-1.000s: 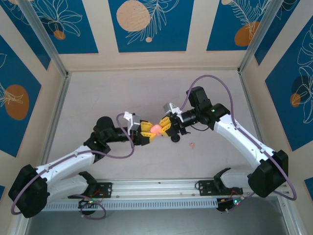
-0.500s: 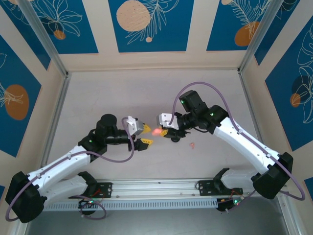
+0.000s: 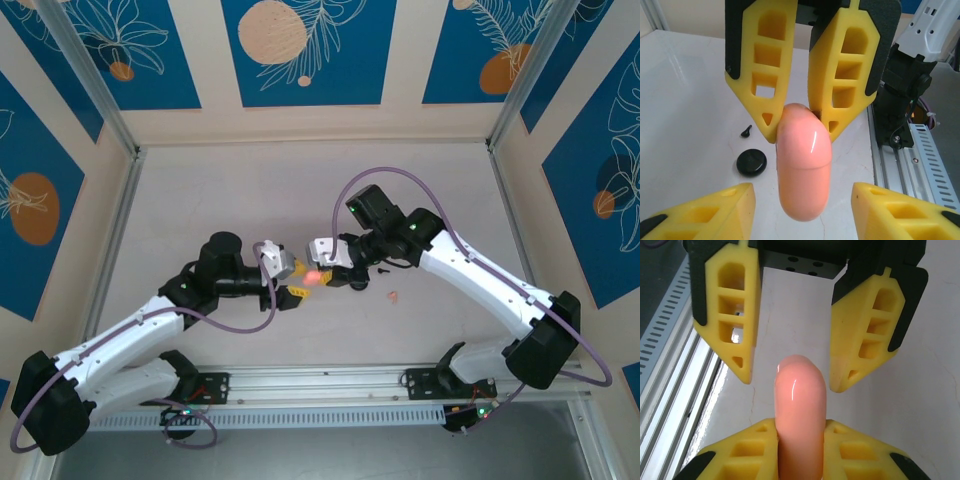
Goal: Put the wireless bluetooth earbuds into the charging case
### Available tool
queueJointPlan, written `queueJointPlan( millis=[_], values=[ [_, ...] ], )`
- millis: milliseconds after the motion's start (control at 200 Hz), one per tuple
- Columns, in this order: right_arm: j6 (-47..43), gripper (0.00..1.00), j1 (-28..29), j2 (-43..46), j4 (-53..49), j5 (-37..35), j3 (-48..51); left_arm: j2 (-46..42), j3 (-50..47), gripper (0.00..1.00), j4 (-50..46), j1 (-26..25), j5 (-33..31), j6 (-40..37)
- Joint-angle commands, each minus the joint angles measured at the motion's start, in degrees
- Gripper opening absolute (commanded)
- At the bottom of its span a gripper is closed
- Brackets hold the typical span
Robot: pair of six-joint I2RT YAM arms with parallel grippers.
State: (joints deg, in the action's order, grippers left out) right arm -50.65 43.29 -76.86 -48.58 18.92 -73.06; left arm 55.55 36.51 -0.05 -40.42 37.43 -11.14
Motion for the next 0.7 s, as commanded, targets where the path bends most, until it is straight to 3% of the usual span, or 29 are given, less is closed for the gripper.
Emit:
queueJointPlan(
  millis=[0, 255, 480, 695],
  values=[
    [-0.9, 0.20, 0.5, -0.6, -1.6, 3.3, -2.2, -0.3, 2.2, 0.50, -0.2, -0.7, 1.3, -1.2],
    [-0.6, 0.20, 0.7, -1.1, -1.2, 4.7, -2.6, 0.5, 2.2, 0.50, 1.2, -0.8, 1.9, -0.4],
    [-0.7, 0.20, 0.8, -1.5, -1.3, 4.9, -2.9, 1.0, 2.4, 0.40, 1.1, -1.1, 2.4, -0.3],
    [-0.9, 0.20, 1.0, -1.9, -1.6, 4.5, -3.1, 0.7, 2.8, 0.42, 1.2, -1.1, 2.5, 0.0]
  ],
)
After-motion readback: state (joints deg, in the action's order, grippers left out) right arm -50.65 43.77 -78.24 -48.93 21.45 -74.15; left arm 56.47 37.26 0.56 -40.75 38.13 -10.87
